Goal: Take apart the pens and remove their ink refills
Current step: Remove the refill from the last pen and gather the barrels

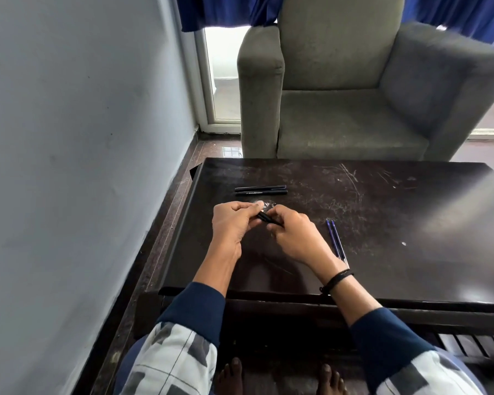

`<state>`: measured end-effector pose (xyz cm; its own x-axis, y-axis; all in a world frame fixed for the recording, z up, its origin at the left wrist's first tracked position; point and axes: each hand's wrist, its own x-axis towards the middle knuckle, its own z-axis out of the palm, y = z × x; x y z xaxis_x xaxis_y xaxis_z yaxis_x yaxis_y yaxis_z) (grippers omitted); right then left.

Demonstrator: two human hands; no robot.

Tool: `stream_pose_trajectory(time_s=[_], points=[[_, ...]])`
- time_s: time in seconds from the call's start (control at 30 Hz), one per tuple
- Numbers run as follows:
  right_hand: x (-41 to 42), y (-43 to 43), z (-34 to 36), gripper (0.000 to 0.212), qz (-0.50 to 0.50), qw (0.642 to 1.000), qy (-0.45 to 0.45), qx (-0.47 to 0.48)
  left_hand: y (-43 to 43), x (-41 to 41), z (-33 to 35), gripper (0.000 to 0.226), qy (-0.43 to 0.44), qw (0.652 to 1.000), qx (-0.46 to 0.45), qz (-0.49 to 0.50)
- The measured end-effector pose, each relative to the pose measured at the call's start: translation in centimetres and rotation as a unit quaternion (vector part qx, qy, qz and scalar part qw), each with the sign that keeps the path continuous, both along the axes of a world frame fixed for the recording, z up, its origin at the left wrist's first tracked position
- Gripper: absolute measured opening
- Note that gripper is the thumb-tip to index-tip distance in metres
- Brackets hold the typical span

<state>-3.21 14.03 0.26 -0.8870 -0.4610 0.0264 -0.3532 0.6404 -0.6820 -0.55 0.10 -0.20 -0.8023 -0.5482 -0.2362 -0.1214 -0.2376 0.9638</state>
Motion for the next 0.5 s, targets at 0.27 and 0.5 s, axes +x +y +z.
stream_pose_trajectory(time_s=[0.27, 0.5], points=[[0.2, 0.2, 0.9, 0.019, -0.002, 0.998, 0.058, 0.029, 0.6, -0.8, 0.4, 0.014, 0.015, 1.000, -0.016, 0.006], [1.1, 0.3, 1.0, 0.022, -0.023, 0.989, 0.108, 0.094, 1.8, -0.4, 0.2, 0.013, 0.010, 1.000, -0.021, 0.014]])
